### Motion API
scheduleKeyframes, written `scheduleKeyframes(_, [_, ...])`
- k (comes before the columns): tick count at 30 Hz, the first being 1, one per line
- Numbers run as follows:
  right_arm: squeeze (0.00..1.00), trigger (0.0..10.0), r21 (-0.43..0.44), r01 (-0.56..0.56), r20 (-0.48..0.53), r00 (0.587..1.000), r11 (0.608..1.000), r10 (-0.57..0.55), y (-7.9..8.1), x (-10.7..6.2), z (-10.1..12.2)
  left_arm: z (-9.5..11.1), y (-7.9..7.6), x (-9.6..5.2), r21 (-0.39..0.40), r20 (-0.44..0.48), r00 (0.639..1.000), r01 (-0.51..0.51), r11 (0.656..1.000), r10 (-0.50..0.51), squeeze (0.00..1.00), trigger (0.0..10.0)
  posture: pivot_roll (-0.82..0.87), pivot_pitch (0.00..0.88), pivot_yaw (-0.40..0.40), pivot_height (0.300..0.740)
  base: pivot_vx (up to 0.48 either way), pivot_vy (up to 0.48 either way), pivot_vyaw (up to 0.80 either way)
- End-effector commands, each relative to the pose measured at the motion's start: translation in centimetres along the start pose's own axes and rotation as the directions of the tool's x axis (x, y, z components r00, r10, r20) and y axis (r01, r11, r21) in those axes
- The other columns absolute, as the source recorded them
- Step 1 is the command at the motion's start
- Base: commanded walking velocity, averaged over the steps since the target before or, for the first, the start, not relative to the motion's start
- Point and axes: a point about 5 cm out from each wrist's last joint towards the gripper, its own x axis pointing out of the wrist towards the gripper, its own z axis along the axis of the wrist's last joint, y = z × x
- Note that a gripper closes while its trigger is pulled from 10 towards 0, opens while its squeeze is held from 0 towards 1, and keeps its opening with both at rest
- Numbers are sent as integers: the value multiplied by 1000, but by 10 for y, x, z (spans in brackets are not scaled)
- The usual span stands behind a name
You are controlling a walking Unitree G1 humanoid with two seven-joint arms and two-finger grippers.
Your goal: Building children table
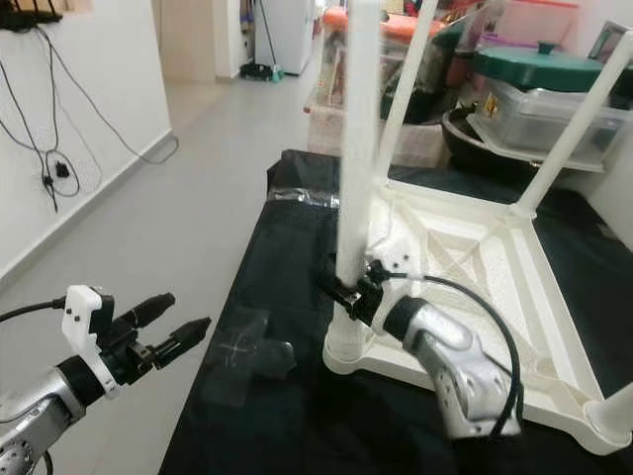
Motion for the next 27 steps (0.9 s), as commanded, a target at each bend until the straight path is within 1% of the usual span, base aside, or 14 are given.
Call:
scheduleKeyframes(1, [0, 0, 32, 22, -14, 1000, 999, -21, 8, -1, -11, 0, 1, 1, 0, -1, 1000, -5, 1000, 5, 0, 10000, 28, 0, -89, 740, 0, 0, 0])
scheduleKeyframes(2, [0, 0, 32, 22, -14, 1000, 999, -21, 8, -1, -11, 0, 1, 1, 0, -1, 1000, -5, 1000, 5, 0, 10000, 28, 0, -89, 740, 0, 0, 0])
scheduleKeyframes(3, [0, 0, 48, 96, -1, 995, 994, -96, 8, -4, -14, -1, 2, 1, 1, -2, 1000, -6, 1000, 6, 0, 10000, 25, 0, -86, 740, 0, 0, 0])
scheduleKeyframes(4, [0, 0, 14, 186, 18, 982, 982, -186, 6, -9, -17, 0, 2, 1, 3, -3, 1000, -8, 1000, 8, 0, 10000, 23, 0, -81, 740, 0, 0, 0])
scheduleKeyframes(6, [0, 0, -27, 278, 45, 960, 960, -277, 6, -15, -19, -1, 3, 2, 3, -4, 1000, -9, 1000, 9, 0, 10000, 23, 0, -80, 740, 0, 0, 0])
scheduleKeyframes(11, [0, 0, -2, 357, 47, 933, 934, -357, 10, -20, -23, -1, 3, 2, 4, -8, 1000, -9, 1000, 9, 0, 10000, 19, 0, -71, 740, 0, 0, 0])
scheduleKeyframes(13, [0, 0, 28, 459, 27, 888, 888, -459, 7, -24, -28, -1, 4, 3, 7, -10, 1000, -10, 1000, 10, 0, 10000, 23, 0, -72, 740, 0, 0, 0])
scheduleKeyframes(16, [0, 0, 37, 496, 16, 868, 867, -497, 5, -26, -30, -1, 4, 3, 8, -10, 1000, -10, 1000, 10, 0, 10000, 23, 0, -72, 740, 0, 0, 0])
scheduleKeyframes(17, [0, 0, 46, 552, 10, 833, 833, -553, 3, -29, -32, 0, 5, 3, 11, -9, 1000, -15, 1000, 15, 0, 10000, 26, 0, -70, 740, 0, 0, 0])
scheduleKeyframes(18, [0, 0, 46, 552, 10, 833, 833, -553, 3, -29, -32, 0, 5, 3, 11, -9, 1000, -15, 1000, 15, 0, 10000, 26, 0, -70, 740, 0, 0, 0])
scheduleKeyframes(21, [0, 0, 63, 729, -36, 684, 681, -729, -5, -40, -38, 2, 7, 3, 20, -2, 1000, -30, 999, 31, 0, 10000, 31, 0, -72, 740, 0, 0, 0])
scheduleKeyframes(23, [0, 0, 39, 777, -43, 629, 628, -776, -7, -44, -38, 2, 7, 3, 21, 0, 999, -35, 999, 35, 0, 10000, 31, 0, -70, 740, 0, 0, 0])
scheduleKeyframes(24, [0, 0, 39, 777, -43, 629, 628, -776, -7, -44, -38, 2, 7, 3, 21, 0, 999, -35, 999, 35, 0, 10000, 31, 0, -70, 740, 0, 0, 0])
scheduleKeyframes(27, [0, 0, 18, 849, -67, 527, 527, -847, -8, -51, -36, 2, 7, 4, 23, 3, 999, -42, 999, 42, 0, 10000, 29, 0, -70, 740, 0, 0, 0])
